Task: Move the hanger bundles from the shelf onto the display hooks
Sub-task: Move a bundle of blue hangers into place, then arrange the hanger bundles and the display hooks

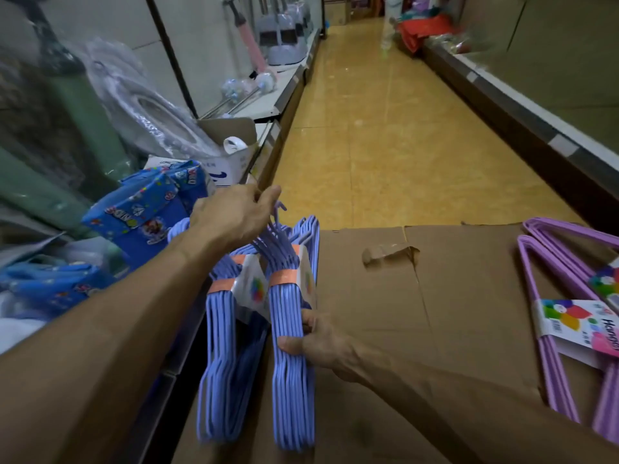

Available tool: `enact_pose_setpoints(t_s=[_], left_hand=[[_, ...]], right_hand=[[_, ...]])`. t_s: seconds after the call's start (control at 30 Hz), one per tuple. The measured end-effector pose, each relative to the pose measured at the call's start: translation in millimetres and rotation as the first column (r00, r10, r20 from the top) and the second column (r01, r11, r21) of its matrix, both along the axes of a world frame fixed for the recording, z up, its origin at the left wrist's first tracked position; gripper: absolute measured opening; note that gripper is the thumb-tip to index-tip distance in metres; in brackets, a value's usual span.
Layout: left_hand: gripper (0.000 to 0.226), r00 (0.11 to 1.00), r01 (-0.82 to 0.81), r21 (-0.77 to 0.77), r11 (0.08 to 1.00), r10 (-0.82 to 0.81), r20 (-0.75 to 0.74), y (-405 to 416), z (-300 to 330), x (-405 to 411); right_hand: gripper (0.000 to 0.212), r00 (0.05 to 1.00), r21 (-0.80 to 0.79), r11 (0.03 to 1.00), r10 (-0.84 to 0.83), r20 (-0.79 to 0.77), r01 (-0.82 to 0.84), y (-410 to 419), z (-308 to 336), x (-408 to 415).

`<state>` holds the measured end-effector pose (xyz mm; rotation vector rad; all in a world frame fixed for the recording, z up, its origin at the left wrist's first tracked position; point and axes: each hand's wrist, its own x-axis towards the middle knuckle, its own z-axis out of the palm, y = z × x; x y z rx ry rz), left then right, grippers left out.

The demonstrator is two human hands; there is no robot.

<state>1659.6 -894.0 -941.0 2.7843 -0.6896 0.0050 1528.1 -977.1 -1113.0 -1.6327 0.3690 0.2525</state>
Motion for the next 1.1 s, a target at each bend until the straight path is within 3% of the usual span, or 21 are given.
enact_pose_setpoints(t_s=[0.13, 0.37, 0.77, 0.9, 1.1], left_hand=[[0.051, 0.998, -0.056, 0.139, 0.989, 0.051, 0.039, 12.0, -16.1, 11.1], [0.049, 0.988, -0.128, 0.187, 0.974, 0.109, 0.110, 32.7, -33.4, 30.0], [0.051, 0.996, -0.087, 0.164, 0.983, 0.085, 0.016, 32.7, -33.5, 28.0], [0.050, 0.999, -0.040, 0.053, 0.998, 0.040, 0.018, 22.4, -21.6, 14.6], [0.032, 0.993, 0.104, -0.163, 0.981, -0.112, -0.043, -35.2, 3.7, -20.3]], right_hand=[[0.040, 1.000, -0.052, 0.999, 0.011, -0.012, -0.012, 20.0, -11.9, 13.8], [0.037, 0.997, -0.122, 0.990, 0.074, -0.010, -0.075, 23.2, -20.6, 33.0], [0.042, 0.977, -0.070, 0.979, 0.182, -0.115, -0.191, 6.4, -5.2, 36.2], [0.055, 0.983, -0.124, 0.984, 0.105, -0.148, -0.124, -19.8, 7.3, 16.7], [0.034, 0.994, -0.212, 0.976, 0.021, -0.107, -0.043, -84.3, 37.0, -39.8]])
